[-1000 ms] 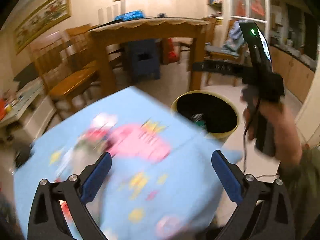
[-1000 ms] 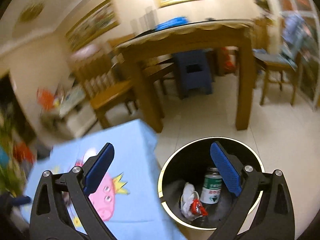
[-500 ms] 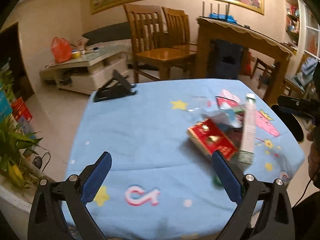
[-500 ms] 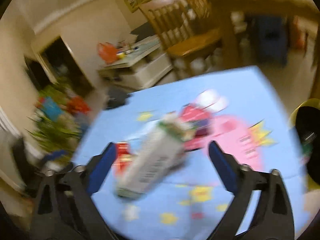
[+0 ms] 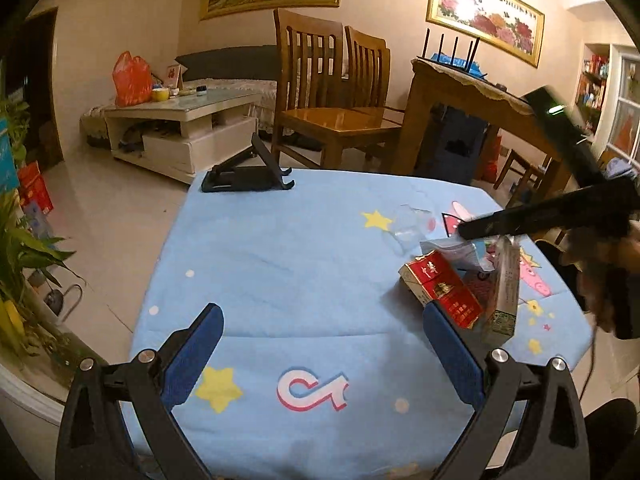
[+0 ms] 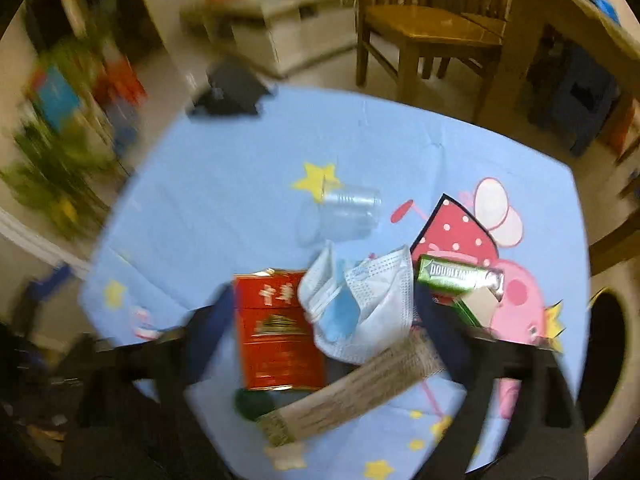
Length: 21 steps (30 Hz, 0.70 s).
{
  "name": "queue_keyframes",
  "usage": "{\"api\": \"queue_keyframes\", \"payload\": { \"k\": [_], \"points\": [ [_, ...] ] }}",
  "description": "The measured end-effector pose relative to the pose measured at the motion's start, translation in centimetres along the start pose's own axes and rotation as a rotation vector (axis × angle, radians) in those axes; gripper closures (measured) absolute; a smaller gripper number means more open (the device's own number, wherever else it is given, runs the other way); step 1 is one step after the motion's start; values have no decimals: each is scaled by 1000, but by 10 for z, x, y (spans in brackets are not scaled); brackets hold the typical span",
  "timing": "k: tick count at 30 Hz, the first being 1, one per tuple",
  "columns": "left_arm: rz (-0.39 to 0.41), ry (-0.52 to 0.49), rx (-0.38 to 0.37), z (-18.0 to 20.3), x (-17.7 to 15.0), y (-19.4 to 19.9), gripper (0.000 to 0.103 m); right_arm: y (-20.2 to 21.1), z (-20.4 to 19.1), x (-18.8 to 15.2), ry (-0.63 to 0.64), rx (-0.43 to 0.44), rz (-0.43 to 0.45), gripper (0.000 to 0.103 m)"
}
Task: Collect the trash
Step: 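Grasp the face mask with the right tool while the left tool grasps the clear cup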
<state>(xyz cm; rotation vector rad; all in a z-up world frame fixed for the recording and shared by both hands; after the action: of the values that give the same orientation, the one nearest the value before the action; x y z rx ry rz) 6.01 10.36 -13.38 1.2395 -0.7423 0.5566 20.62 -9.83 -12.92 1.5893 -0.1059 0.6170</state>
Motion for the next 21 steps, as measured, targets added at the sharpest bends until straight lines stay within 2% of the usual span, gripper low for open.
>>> {"api": "queue_keyframes", "payload": {
  "k": [2, 4, 5, 6, 9, 12, 16, 19, 21],
  "points": [
    [6, -3, -3, -1, -1, 2, 7, -10, -3, -8, 76, -113, -11, 8],
    [10, -11, -1, -1, -1, 3, 7, -26, -2, -15, 87, -121, -77, 43],
    [10, -13, -1, 0, -1, 3, 7, -34, 1, -20, 67, -91, -123, 78],
    [11, -13, -1, 0, -1, 4, 7, -38, 3, -22, 48, -65, -142, 92],
    [7, 2, -13, -1, 0, 3, 7, -23, 9, -22, 20, -2, -88, 97],
    [-7, 11, -21, -2, -1, -1, 7, 5, 19, -21, -39, 109, -7, 97],
    [-30, -2, -63, 7, 10, -12, 7, 49, 48, -32, -220, 426, 111, 97],
    [-50, -12, -158, 24, 39, -34, 7, 78, 87, -49, -355, 580, 219, 97],
    [-70, -23, -177, 37, 57, -55, 7, 91, 116, -60, -430, 633, 272, 97]
  ]
}}
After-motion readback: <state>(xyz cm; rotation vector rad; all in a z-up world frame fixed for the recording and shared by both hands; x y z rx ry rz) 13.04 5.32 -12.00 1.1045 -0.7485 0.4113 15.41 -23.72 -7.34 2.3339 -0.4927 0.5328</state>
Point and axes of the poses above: each gripper's, at about its wrist camera, not at the fingertips, and y roughly against the way its jaws point, z to its right, x to its top, the point moved 4 cm from there along -y, roughly the way its jaws point, and after that the axes turned 2 degrees about -x, right-handed, at the moved point
